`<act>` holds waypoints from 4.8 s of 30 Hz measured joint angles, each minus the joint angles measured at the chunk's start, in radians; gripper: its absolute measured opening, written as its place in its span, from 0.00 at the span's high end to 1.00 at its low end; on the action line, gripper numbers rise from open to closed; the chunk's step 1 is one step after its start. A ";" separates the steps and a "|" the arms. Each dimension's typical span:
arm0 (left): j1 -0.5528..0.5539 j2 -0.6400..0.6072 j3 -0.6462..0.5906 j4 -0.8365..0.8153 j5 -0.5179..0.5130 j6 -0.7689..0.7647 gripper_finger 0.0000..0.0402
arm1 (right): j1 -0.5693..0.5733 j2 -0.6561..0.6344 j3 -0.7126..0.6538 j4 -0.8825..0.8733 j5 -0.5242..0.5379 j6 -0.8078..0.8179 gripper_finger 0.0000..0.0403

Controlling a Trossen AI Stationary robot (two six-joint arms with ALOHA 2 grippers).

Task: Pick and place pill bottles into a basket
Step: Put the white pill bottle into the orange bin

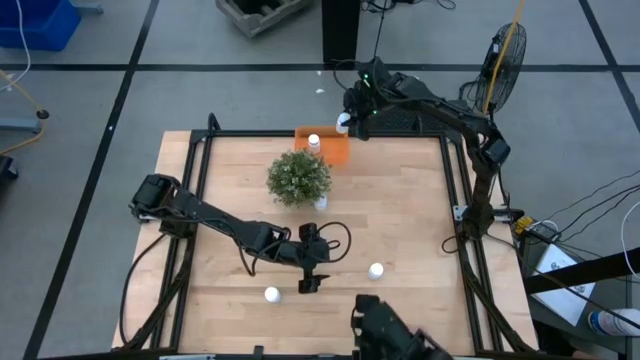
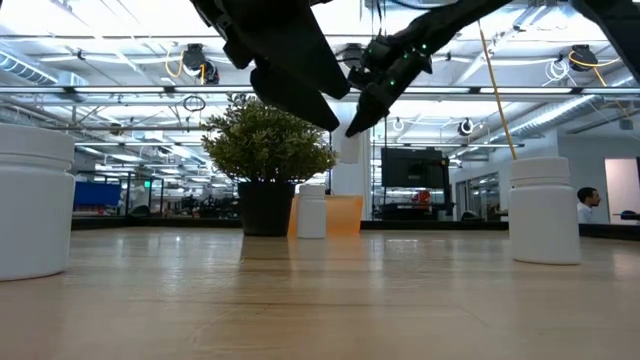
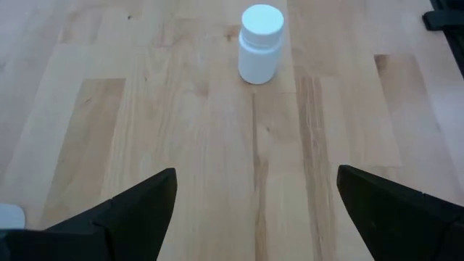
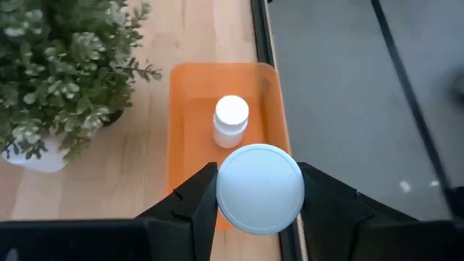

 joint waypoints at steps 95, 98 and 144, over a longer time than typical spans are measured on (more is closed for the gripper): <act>-0.007 0.000 0.000 0.008 0.010 -0.010 0.04 | -0.035 0.264 -0.052 0.135 -0.068 0.018 0.37; -0.007 0.000 0.000 0.008 0.010 -0.008 0.04 | -0.032 0.259 -0.052 0.135 -0.068 0.005 0.34; -0.142 -0.088 -0.412 0.422 -0.262 -0.086 0.04 | 0.442 -0.475 -1.053 0.838 -0.074 0.557 0.28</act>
